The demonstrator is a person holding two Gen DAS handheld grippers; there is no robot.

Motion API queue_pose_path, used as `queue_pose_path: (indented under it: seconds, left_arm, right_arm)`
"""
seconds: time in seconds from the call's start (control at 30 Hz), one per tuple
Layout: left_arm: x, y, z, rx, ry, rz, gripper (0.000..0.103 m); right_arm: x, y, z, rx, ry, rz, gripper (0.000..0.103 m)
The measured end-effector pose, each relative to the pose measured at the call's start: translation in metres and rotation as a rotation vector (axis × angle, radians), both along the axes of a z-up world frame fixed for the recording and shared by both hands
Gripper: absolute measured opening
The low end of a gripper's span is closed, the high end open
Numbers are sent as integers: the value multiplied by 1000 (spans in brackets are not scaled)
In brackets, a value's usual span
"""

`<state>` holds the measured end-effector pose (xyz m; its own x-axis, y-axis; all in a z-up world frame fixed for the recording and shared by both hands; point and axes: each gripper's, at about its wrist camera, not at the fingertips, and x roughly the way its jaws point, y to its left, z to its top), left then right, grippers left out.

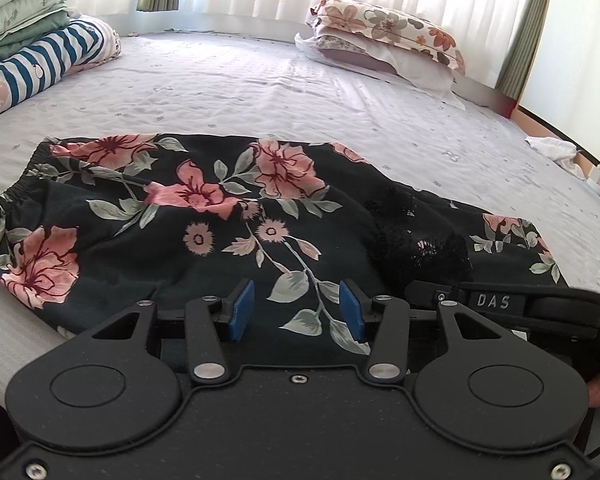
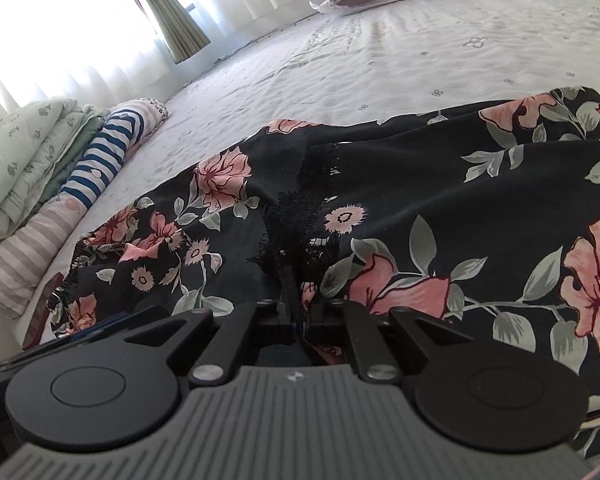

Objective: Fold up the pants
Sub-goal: 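Open the right tool and release the hem, then withdraw it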

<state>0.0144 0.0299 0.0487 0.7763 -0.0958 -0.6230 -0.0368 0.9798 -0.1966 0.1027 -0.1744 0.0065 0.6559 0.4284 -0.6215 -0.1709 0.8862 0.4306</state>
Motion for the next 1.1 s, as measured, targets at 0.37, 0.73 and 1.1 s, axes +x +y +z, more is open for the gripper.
queue_pose_path:
  seconds: [0.37, 0.73, 1.1]
  left_arm:
    - [-6, 5, 3, 11, -7, 12, 46]
    - [1, 0, 10, -81, -3, -42, 49]
    - [18, -48, -6, -114, 58, -159, 50]
  right_arm:
    - [-16, 9, 9, -5, -45, 55, 54]
    - [-61, -22, 29, -49, -131, 63, 86]
    - [-87, -87, 32, -204, -156, -249, 89]
